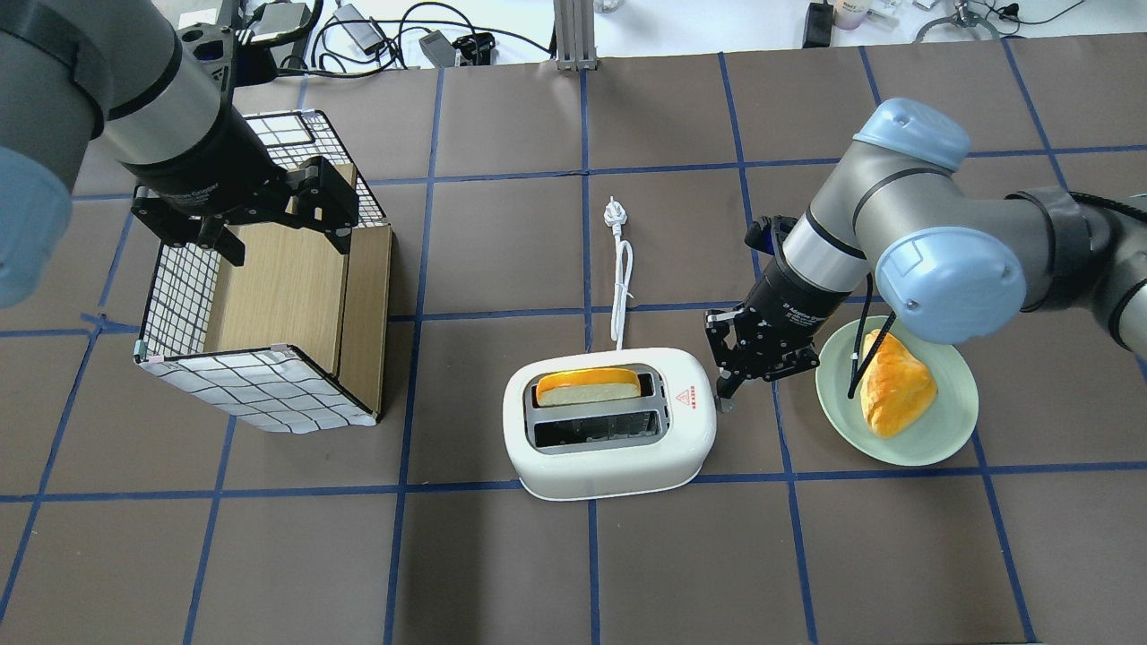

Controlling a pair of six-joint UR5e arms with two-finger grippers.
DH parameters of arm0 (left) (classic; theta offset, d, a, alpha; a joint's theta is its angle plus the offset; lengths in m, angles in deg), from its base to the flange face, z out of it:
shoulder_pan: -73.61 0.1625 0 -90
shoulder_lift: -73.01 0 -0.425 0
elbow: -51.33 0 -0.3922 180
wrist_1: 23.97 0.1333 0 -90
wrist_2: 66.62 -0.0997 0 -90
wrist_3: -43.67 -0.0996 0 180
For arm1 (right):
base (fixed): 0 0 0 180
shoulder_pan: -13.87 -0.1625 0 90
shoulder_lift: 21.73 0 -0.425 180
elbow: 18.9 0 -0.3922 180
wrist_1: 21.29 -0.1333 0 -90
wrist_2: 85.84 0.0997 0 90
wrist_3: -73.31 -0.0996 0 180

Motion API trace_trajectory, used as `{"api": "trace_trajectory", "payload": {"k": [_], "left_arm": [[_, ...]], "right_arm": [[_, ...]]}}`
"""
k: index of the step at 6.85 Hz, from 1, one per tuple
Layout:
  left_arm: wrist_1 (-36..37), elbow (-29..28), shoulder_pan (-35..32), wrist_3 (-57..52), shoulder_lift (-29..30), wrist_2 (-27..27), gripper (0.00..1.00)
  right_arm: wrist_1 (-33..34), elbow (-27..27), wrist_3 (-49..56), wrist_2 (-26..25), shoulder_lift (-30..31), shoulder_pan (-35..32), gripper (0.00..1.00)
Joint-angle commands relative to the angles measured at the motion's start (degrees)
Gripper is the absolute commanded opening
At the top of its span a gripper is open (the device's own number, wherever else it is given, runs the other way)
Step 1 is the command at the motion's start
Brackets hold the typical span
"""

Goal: Press toaster with right arm
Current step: 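Press the toaster lever down with the right gripper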

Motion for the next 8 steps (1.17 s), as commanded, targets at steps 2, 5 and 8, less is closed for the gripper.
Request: {"api": "trace_trajectory", "payload": {"k": [2,5,8], "left_arm": [[0.07,0.0,0.0,0.0,0.0,0.0,1.0],[-0.02,0.0,0.0,0.0,0.0,0.0,1.0],[-0.02,0.0,0.0,0.0,0.0,0.0,1.0]], "right_arm": [[5.06,4.25,0.41,-0.6,-0.65,0.0,0.0],[5.26,4.71,0.49,-0.6,-1.52,0.0,0.0],[5.26,4.28,-0.56,-0.77,-1.53,0.0,0.0]]}}
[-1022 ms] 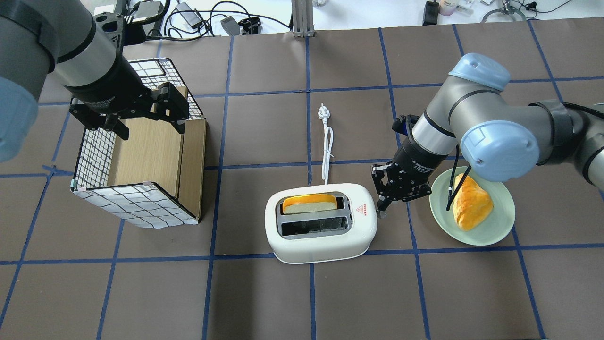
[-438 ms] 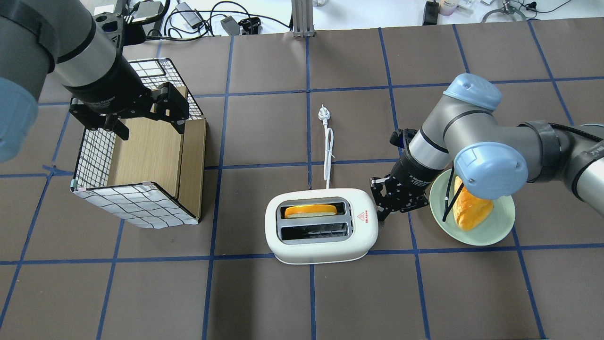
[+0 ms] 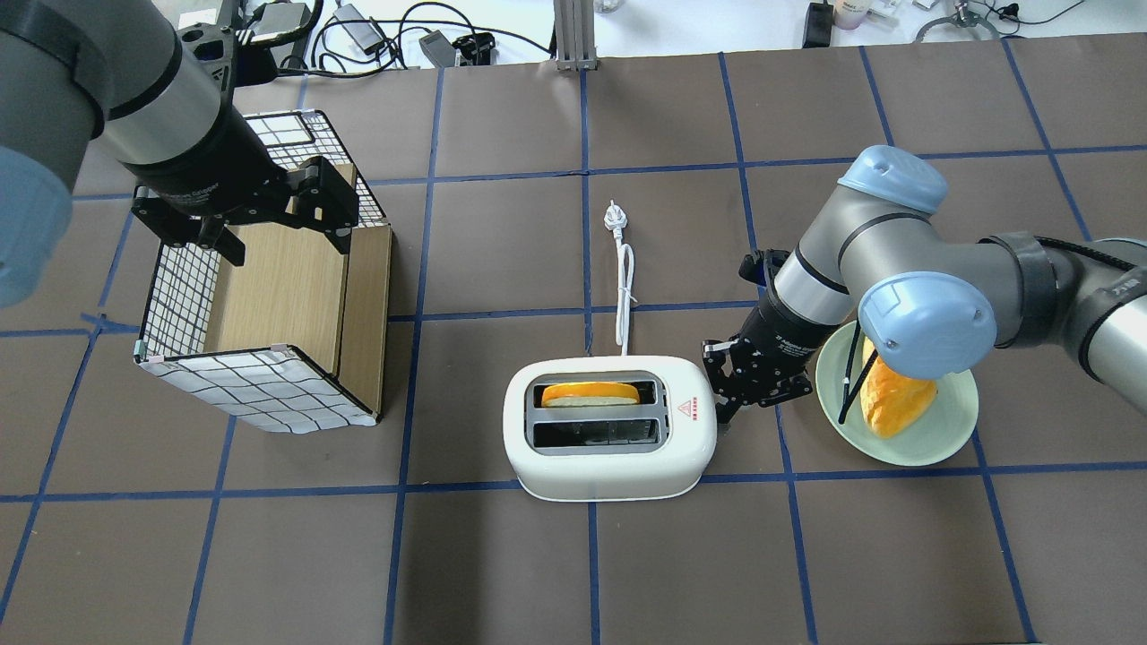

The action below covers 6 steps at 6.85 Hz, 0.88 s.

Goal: Press toaster with right arm
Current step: 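Press the toaster lever down with the right gripper, then raise the right gripper up and away from the toaster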

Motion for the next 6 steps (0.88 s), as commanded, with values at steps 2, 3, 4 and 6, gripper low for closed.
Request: {"api": "trace_trajectory", "payload": {"k": [2,3,4,6], "left_arm": [[0.09,0.0,0.0,0.0,0.0,0.0,1.0],[0.09,0.0,0.0,0.0,0.0,0.0,1.0],[0.0,0.0,0.0,0.0,0.0,0.0,1.0],[0.0,0.0,0.0,0.0,0.0,0.0,1.0]], "right_arm": [[-0.68,-2.36,-2.66,-1.15,0.86,0.06,0.0],[-3.04,-6.03,-5.98,-3.16,1.38,0.06,0.0],[-8.54,-10.59,-6.19,-3.44,1.65,0.06,0.0],[-16.99,-20.43,-7.67,-4.05,1.74,0.06,0.05]]}}
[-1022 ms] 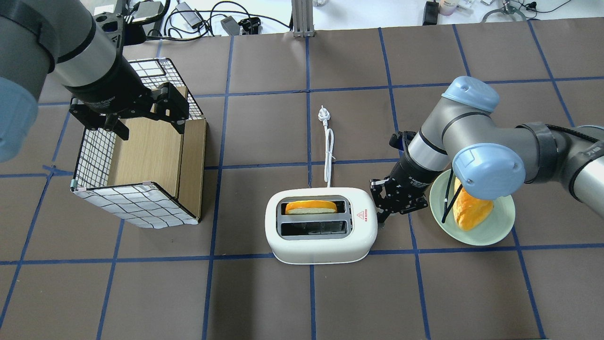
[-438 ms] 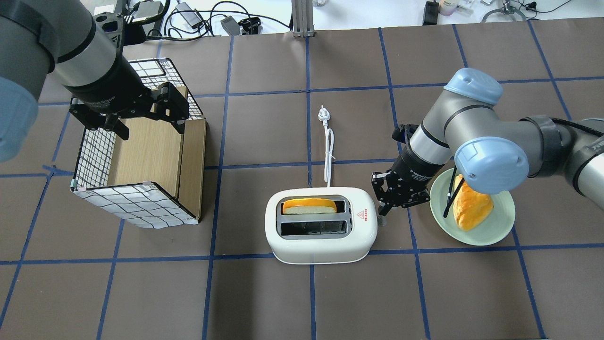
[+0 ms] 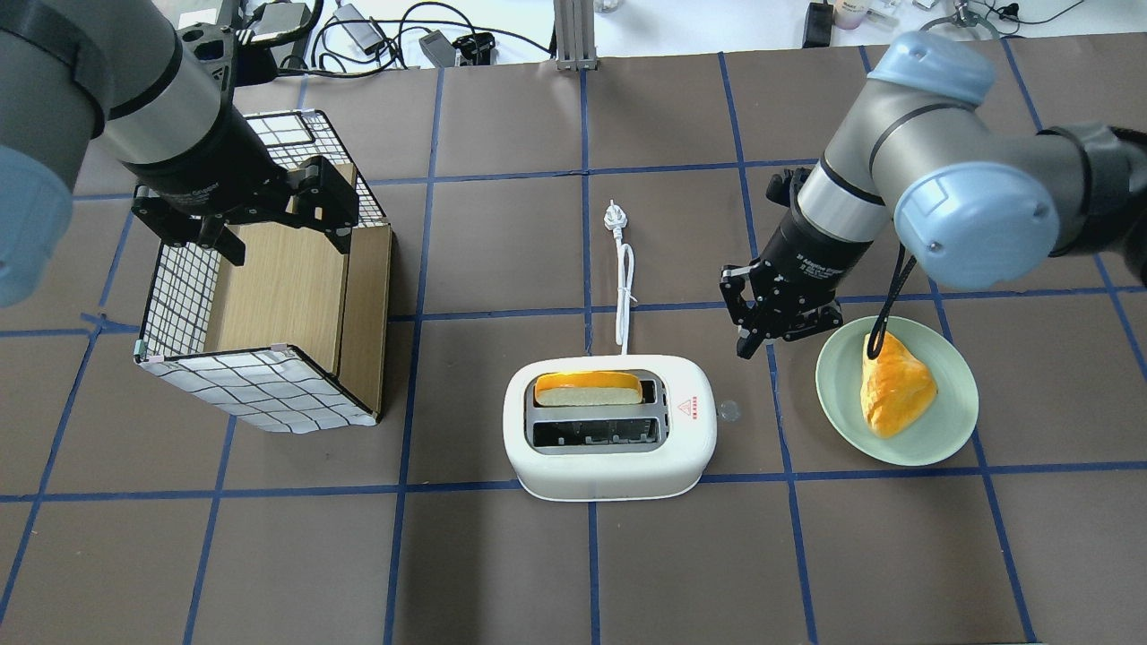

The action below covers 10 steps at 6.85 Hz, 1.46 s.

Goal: Press toaster with right arm
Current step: 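Raise the right gripper up and away from the toaster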

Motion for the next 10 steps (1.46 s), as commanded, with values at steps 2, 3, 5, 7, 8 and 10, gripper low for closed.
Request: {"api": "trace_trajectory", "payload": {"k": [2,3,5,7,8,10], "left_arm": [[0.08,0.0,0.0,0.0,0.0,0.0,1.0],[-0.01,0.0,0.0,0.0,0.0,0.0,1.0],[0.08,0.0,0.0,0.0,0.0,0.0,1.0],[-0.01,0.0,0.0,0.0,0.0,0.0,1.0],[-0.01,0.0,0.0,0.0,0.0,0.0,1.0],[-0.01,0.0,0.0,0.0,0.0,0.0,1.0]], "right_arm": [[-7.92,-15.31,-1.2,-8.46,0.35,0.0,0.54],[-7.75,-18.31,-1.2,-9.98,0.44,0.0,0.77],[-2.43,-20.97,4.99,-11.57,0.18,0.0,0.89],[2.7,-21.06,18.42,-16.3,0.0,0.0,0.91],[3.14,-21.32,19.71,-16.5,0.0,0.26,0.91],[3.95,-23.33,19.72,-18.68,-0.44,0.35,0.93]]}}
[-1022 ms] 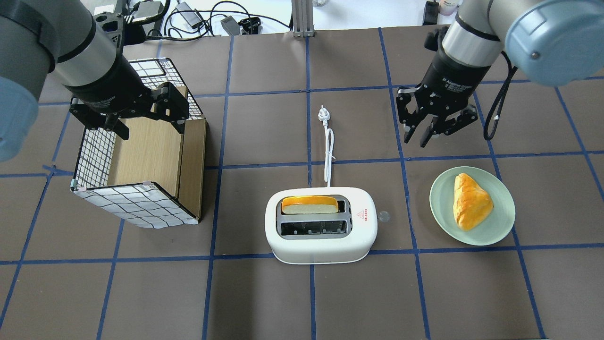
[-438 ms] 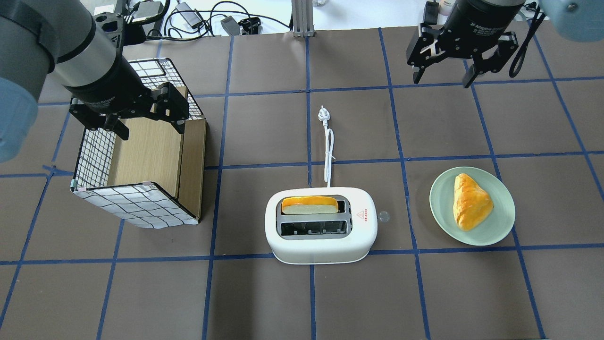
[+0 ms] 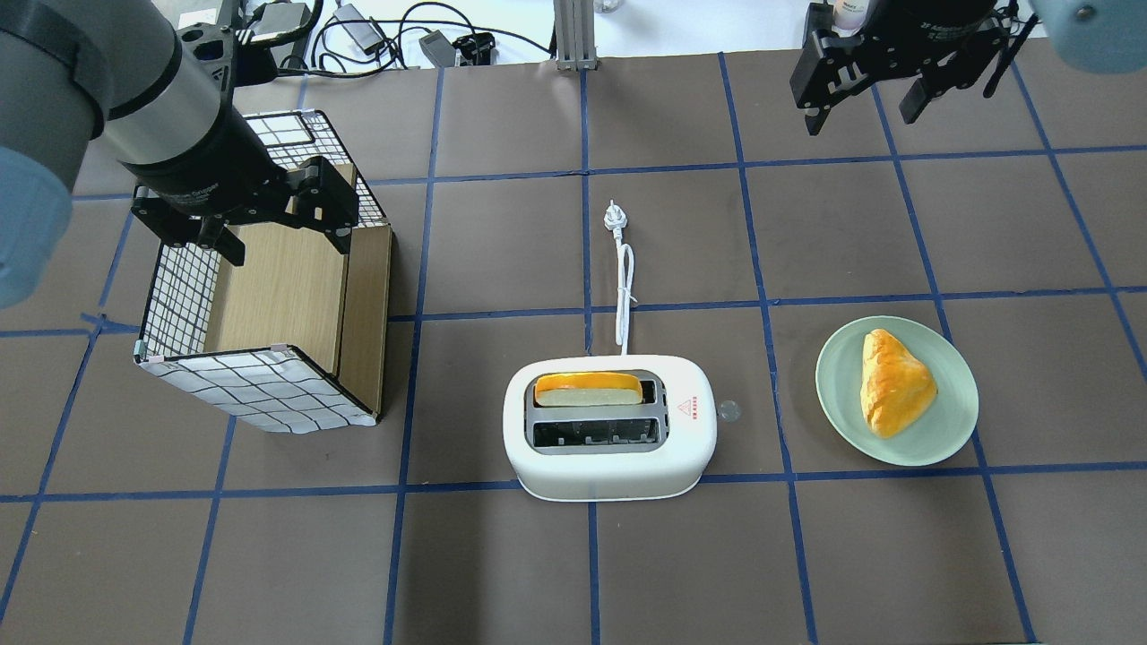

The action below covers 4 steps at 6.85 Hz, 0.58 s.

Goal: Press toaster with right arm
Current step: 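Raise the right gripper up and away from the toaster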

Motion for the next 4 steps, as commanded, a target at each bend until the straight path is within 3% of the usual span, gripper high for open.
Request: {"api": "trace_trajectory", "payload": {"k": [1,2,4], "left_arm": [[-0.04,0.0,0.0,0.0,0.0,0.0,1.0],[0.05,0.0,0.0,0.0,0.0,0.0,1.0],[-0.04,0.0,0.0,0.0,0.0,0.0,1.0]], "right_arm": [[-3.34,-3.04,1.71,-1.85,-1.16,0.15,0.98],[-7.73,-5.41,3.55,-2.81,-2.04,0.23,0.97],[-8.56,-4.38,3.48,-3.0,-2.13,0.15,0.95]]}}
